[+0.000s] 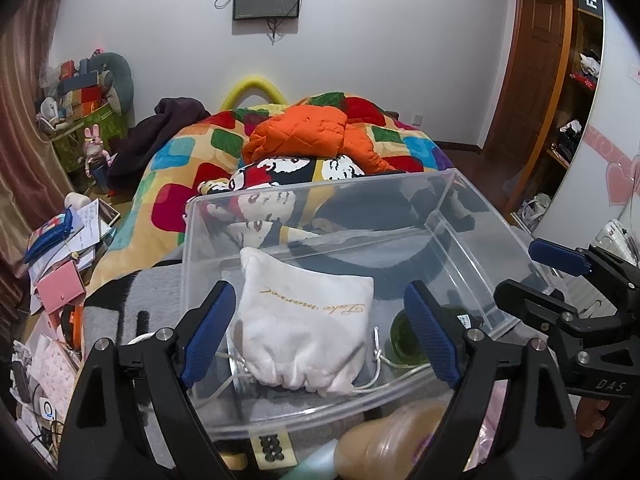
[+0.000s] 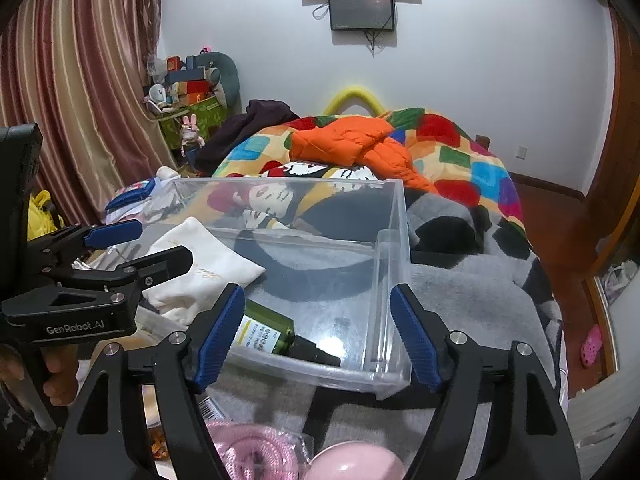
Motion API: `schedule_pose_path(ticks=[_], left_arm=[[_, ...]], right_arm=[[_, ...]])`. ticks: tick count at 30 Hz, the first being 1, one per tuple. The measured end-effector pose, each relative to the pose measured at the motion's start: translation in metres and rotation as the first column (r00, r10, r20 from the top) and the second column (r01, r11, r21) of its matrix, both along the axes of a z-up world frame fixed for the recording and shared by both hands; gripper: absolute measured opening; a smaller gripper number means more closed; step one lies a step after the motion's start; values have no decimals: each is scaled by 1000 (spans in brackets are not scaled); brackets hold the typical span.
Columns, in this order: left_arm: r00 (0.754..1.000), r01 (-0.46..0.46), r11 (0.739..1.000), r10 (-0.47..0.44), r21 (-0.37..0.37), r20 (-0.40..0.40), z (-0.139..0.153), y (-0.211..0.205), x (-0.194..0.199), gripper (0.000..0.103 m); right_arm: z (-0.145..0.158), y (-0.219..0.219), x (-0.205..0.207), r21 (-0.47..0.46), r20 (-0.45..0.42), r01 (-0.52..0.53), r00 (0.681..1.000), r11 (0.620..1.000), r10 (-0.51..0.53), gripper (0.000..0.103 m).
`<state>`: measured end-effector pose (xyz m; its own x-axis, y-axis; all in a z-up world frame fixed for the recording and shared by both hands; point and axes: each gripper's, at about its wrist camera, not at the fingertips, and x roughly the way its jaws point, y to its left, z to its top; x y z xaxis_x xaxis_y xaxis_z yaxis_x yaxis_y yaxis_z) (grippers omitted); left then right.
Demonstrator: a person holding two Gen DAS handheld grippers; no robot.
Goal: Organize objects
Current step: 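Open the right gripper to release the bottle and withdraw from the box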
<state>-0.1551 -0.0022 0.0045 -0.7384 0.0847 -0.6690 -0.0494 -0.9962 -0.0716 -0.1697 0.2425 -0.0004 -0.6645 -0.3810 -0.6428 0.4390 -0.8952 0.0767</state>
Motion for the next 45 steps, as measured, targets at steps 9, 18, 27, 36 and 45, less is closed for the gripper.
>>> schedule_pose_path(ticks=[9, 18, 27, 36, 45], left_arm=[[1000, -12, 1000, 12, 10, -12, 5, -2, 15, 91], [999, -23, 1000, 23, 15, -35, 14, -10, 35, 92], [998, -40, 999, 39, -8, -57, 19, -19, 61, 94], [999, -34, 999, 33, -9, -32, 7, -18, 80, 94], [999, 16, 1000, -17, -27, -33, 2, -2, 105, 94]], right_arm=[[13, 5, 20, -20, -37, -20, 999, 1000, 19, 77], [22, 10, 37, -23, -76, -17, 997, 1000, 15, 82], [26, 20, 48, -35, -95, -5, 995, 999, 2, 82], [19, 28, 59, -22, -88, 12, 996, 1000, -14, 82], [7, 40, 69, -5, -64, 34, 997, 999, -34, 82]])
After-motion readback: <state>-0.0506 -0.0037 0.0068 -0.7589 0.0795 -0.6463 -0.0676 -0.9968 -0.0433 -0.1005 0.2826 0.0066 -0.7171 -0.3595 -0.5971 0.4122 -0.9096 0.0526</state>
